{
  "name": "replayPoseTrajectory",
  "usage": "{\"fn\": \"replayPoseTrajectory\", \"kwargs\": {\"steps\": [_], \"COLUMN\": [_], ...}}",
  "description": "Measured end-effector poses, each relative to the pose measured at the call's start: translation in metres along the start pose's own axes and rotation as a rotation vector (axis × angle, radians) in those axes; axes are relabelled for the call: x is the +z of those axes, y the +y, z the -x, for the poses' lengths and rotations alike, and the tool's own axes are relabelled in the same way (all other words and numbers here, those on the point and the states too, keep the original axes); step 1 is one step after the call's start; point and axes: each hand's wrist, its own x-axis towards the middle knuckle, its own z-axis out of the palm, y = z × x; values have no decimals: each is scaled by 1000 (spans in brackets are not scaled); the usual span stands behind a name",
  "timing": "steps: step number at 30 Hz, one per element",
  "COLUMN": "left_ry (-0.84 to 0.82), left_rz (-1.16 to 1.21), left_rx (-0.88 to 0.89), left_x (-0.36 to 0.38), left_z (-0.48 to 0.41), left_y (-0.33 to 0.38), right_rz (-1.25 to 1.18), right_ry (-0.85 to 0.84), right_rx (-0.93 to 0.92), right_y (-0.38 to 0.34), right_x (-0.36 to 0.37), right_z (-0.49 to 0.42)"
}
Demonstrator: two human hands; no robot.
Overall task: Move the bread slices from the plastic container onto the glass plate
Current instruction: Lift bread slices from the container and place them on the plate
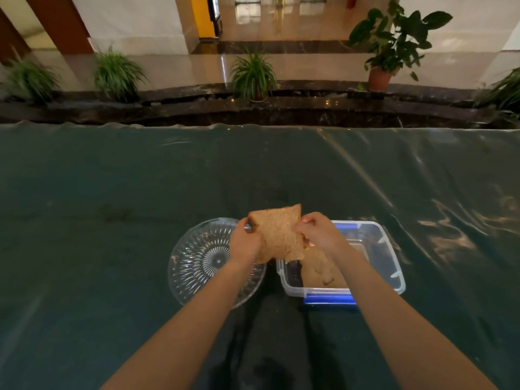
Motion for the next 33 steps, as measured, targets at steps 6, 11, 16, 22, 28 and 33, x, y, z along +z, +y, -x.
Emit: {"fn": "replayPoseTrajectory", "kwargs": {"steps": [6,11,16,22,28,33], "left_ry": [89,137,114,64,-8,-49], "left_rz": [11,7,-104,-230,-343,-416], "left_rx": [-66,-120,-96,-31,36,50], "left_x": [-59,-89,-102,-105,-104,-104], "left_z": [-27,-52,-78,-103,-117,-123], "left_y": [-33,-57,-71,-71,-66,-68], "right_rz": [63,100,122,180,213,332], "right_ry": [-59,-37,6,111,196,186], "right_rx": [-5,53,62,23,21,4], "right_y": [-14,-7,-1,-2,2,10], "right_x": [82,137,164,176,184,186], "right_z": [-9,-22,-34,-44,-55,-61]}}
